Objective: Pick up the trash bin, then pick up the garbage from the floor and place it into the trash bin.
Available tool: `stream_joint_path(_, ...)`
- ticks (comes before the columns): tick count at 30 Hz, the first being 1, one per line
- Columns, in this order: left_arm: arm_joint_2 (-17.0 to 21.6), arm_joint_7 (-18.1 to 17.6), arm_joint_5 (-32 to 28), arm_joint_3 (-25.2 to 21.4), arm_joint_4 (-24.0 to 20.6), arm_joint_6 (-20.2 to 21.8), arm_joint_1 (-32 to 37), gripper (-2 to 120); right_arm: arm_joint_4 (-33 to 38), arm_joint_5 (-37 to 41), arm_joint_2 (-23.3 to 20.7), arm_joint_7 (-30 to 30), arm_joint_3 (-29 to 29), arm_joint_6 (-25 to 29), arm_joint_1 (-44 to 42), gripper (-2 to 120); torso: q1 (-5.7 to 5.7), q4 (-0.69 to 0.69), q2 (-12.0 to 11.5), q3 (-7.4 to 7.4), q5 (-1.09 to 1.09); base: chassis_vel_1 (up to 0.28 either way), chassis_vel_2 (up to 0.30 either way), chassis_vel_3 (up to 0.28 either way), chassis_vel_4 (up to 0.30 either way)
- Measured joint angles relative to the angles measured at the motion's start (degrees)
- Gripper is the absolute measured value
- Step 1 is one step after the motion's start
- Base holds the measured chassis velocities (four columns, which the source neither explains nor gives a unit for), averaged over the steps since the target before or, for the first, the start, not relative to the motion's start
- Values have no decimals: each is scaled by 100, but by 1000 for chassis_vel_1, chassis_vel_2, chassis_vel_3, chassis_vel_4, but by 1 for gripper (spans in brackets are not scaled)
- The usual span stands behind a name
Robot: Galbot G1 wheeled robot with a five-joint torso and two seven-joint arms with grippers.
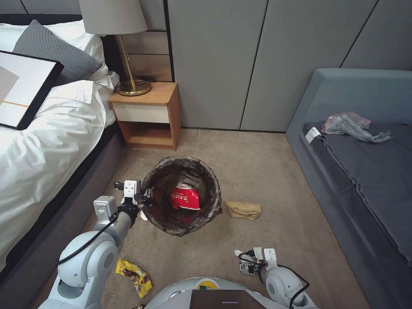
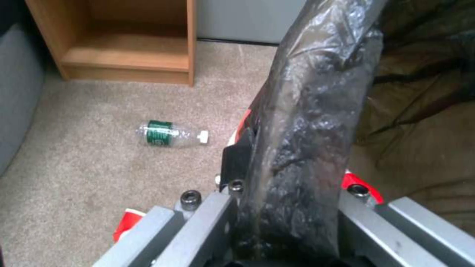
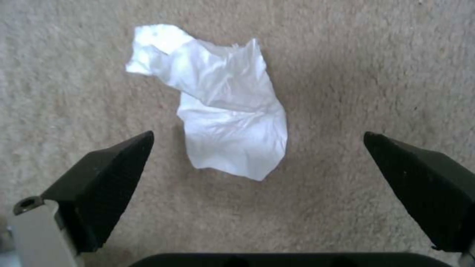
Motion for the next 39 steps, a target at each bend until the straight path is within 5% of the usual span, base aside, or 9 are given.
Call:
stream_joint_path(8,-12,37,34,2,10,-1,9,0,-126,-20,2,-4,27,1,140,89,0,1,0,0,1,0,0,0,0)
stream_joint_path(31,-8,37,58,-14,15,-1,8,0,-205,-225,38,-200,30,2,185,0,0,0,0,1,0,0,0,0,0)
stream_joint_path(39,2,34,60,-7,9,-1,7,0,145,-235,-55,-159,72,1,54,0,0,-1,0,0,1,0,0,0,0)
